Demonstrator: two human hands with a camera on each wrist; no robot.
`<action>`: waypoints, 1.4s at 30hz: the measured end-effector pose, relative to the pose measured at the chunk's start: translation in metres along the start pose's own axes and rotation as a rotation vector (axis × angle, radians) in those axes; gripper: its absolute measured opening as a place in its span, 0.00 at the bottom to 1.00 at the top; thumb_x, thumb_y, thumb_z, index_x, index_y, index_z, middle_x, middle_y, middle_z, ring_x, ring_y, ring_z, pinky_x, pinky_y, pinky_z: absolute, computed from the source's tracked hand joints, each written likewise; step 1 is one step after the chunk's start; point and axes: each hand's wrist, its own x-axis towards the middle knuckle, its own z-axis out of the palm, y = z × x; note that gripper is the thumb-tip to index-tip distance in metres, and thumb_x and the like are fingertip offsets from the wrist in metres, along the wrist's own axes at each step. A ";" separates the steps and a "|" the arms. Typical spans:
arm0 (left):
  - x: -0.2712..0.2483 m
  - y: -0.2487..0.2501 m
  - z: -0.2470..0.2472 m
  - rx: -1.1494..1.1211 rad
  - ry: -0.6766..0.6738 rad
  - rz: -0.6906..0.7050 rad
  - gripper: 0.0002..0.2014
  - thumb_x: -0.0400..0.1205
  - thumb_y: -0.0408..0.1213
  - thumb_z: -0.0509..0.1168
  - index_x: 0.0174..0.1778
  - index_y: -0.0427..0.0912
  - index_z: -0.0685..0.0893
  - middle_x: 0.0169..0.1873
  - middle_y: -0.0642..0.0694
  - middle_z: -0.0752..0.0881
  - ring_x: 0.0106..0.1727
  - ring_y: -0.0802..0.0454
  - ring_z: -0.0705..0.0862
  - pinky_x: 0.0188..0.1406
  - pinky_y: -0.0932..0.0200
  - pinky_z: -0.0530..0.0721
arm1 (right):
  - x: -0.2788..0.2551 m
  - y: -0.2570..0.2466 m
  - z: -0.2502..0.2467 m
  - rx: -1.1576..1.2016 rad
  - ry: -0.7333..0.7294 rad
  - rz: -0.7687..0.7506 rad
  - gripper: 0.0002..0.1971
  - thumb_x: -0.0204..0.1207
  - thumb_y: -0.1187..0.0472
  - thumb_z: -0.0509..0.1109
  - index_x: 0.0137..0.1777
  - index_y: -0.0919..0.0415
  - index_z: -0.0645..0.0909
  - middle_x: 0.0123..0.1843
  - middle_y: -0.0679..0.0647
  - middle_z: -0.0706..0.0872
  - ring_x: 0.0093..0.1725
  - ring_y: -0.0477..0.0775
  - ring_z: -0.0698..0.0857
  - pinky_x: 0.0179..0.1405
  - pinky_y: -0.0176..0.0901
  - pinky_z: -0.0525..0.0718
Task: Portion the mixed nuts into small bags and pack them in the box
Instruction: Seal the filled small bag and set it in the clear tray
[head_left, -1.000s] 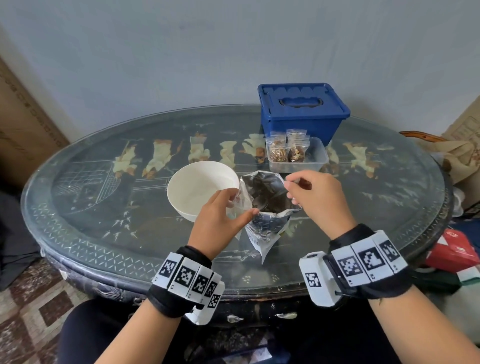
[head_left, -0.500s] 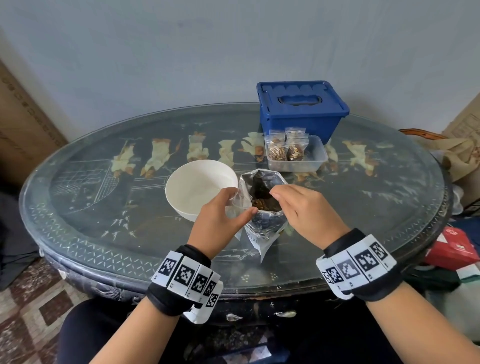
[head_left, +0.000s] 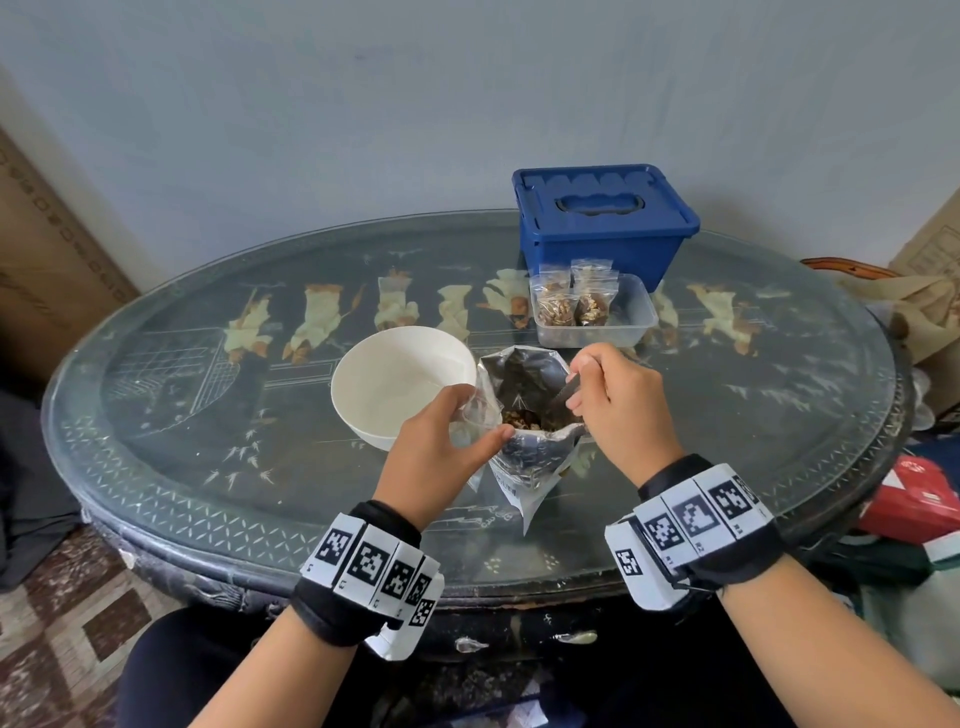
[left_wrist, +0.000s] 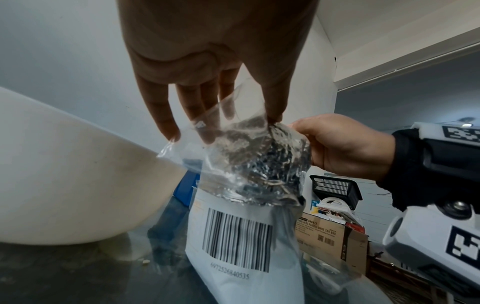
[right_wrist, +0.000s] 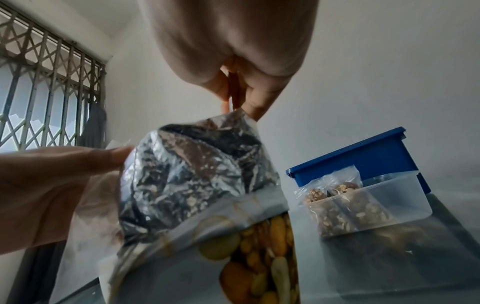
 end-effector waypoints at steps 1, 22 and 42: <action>0.000 0.000 0.000 0.002 -0.001 -0.001 0.25 0.74 0.50 0.71 0.64 0.42 0.77 0.57 0.47 0.84 0.54 0.56 0.78 0.57 0.61 0.78 | 0.001 0.000 0.000 0.005 -0.002 0.033 0.11 0.81 0.70 0.56 0.39 0.64 0.78 0.27 0.52 0.82 0.25 0.42 0.80 0.33 0.41 0.78; 0.012 0.000 -0.017 0.095 -0.065 0.103 0.25 0.70 0.50 0.73 0.60 0.42 0.80 0.48 0.53 0.79 0.42 0.66 0.76 0.42 0.81 0.71 | 0.024 0.005 -0.029 0.373 0.198 0.500 0.15 0.85 0.66 0.51 0.38 0.56 0.73 0.32 0.59 0.84 0.21 0.47 0.83 0.22 0.38 0.83; 0.062 0.028 -0.032 0.499 -0.328 0.198 0.29 0.74 0.60 0.66 0.65 0.46 0.78 0.56 0.52 0.80 0.48 0.59 0.74 0.47 0.65 0.72 | 0.045 -0.009 -0.059 0.457 0.358 0.478 0.14 0.84 0.66 0.52 0.38 0.55 0.73 0.28 0.54 0.82 0.19 0.46 0.82 0.20 0.37 0.79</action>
